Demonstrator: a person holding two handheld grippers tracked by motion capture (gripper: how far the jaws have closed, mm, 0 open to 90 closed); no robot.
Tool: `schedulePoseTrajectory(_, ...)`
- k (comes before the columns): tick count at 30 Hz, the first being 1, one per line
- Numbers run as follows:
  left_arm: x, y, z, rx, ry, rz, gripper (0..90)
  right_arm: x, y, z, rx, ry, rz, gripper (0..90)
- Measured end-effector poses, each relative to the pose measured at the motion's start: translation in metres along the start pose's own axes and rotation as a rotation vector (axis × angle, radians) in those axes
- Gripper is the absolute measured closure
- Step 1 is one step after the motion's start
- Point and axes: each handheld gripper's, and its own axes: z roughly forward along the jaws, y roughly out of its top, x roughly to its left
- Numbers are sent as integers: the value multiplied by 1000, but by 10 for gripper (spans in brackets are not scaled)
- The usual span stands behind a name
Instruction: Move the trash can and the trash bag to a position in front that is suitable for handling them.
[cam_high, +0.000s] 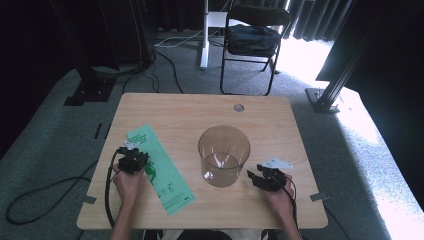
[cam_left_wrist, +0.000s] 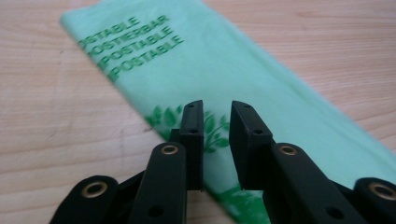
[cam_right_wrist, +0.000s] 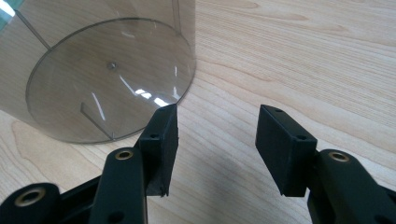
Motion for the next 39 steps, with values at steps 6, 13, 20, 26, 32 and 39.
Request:
schedulePoseTrajectory(6, -10, 5, 5, -1, -16, 11, 724, -1, -1, 0, 0, -2, 4, 485)
schedulePoseTrajectory(13, -22, 9, 10, -2, -25, 31, 663, 0, -1, 0, 3, -2, 3, 482)
schedulePoseTrajectory(20, -35, 15, 17, 2, -25, 35, 614, -1, -1, -1, 0, -3, 8, 482)
schedulePoseTrajectory(26, -45, 17, 25, 12, -21, 43, 581, -2, -1, -1, -2, -2, 9, 481)
schedulePoseTrajectory(32, -55, 19, 30, 9, -16, 53, 551, -1, -1, 0, 1, -3, 8, 480)
schedulePoseTrajectory(39, -59, 19, 37, 32, 30, 45, 552, -2, -2, -1, -1, 0, 10, 480)
